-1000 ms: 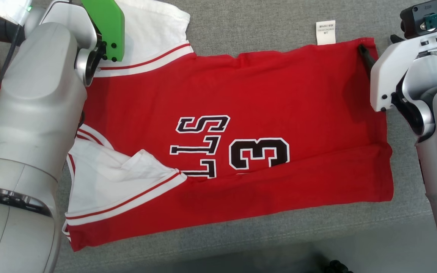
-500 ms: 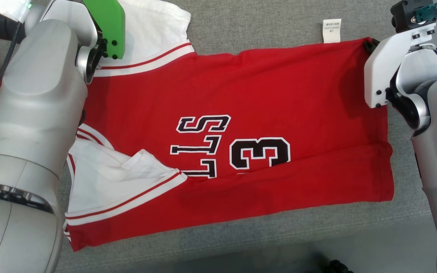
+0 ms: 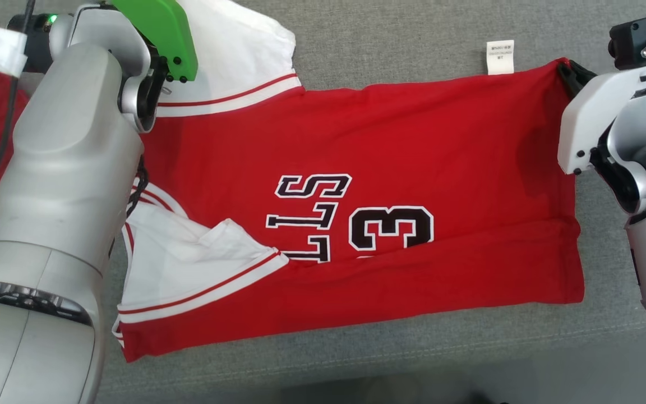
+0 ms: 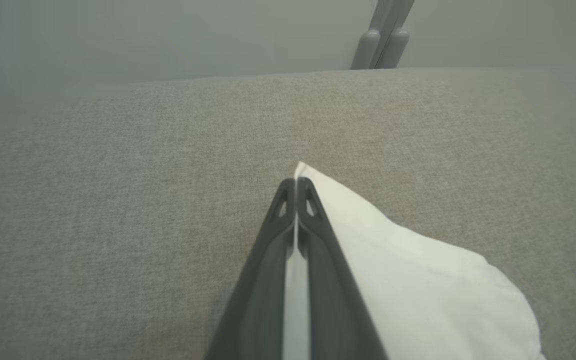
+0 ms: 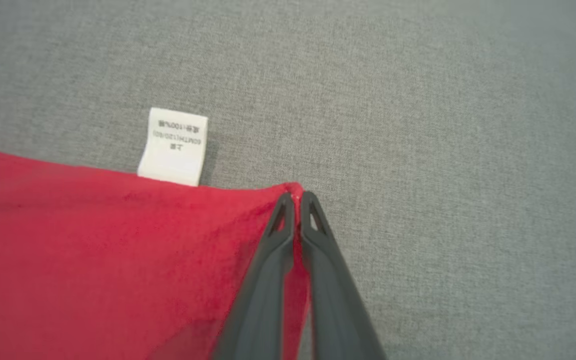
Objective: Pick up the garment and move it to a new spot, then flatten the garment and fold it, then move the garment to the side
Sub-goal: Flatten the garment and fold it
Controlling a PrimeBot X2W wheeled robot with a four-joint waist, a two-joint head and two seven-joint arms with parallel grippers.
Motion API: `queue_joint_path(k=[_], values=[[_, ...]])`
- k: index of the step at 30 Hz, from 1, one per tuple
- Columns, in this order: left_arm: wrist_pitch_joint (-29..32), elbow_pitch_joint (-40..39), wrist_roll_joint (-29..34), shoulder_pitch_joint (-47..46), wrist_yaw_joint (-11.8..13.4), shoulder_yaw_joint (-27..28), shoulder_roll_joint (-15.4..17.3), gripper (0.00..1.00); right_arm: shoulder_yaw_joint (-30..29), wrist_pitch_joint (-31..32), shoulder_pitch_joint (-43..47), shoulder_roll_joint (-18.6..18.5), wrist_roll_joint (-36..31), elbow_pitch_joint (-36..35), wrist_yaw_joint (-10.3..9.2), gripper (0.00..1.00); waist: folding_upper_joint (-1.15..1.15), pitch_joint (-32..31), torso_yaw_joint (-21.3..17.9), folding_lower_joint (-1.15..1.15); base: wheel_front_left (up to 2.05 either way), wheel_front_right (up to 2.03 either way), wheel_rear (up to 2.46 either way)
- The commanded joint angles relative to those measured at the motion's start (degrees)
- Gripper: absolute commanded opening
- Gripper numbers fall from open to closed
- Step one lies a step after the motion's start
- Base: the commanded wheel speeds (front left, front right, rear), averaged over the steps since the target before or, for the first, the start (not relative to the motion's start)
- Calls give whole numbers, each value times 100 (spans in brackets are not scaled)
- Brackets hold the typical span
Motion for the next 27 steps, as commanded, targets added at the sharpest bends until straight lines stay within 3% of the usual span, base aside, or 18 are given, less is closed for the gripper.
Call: queue_joint_path(k=[1, 9, 15, 20, 27], values=[[-130, -60, -69, 137, 21, 53, 12, 0, -27, -75, 71, -43, 47, -35, -10, 0, 0, -122, 125, 0, 0, 0, 0], [-906, -745, -286, 835, 1, 269, 51, 0, 29, -344, 478, -240, 181, -62, -9, 0, 0, -523, 365, 0, 0, 0, 0], [-927, -1646, -469, 1724, 6, 270, 154, 0, 230, -489, 864, -461, 425, -62, -9, 0, 0, -860, 469, 0, 0, 0, 0], [-764, -2921, -553, 2642, 332, 294, 405, 0, 419, -575, 1105, -730, 603, -121, -9, 0, 0, -1073, 536, 0, 0, 0, 0], [-56, -5090, -625, 4153, 1127, 303, 1026, 0, 711, -626, 1339, -1076, 908, -146, -9, 0, 0, -1246, 602, 0, 0, 0, 0]])
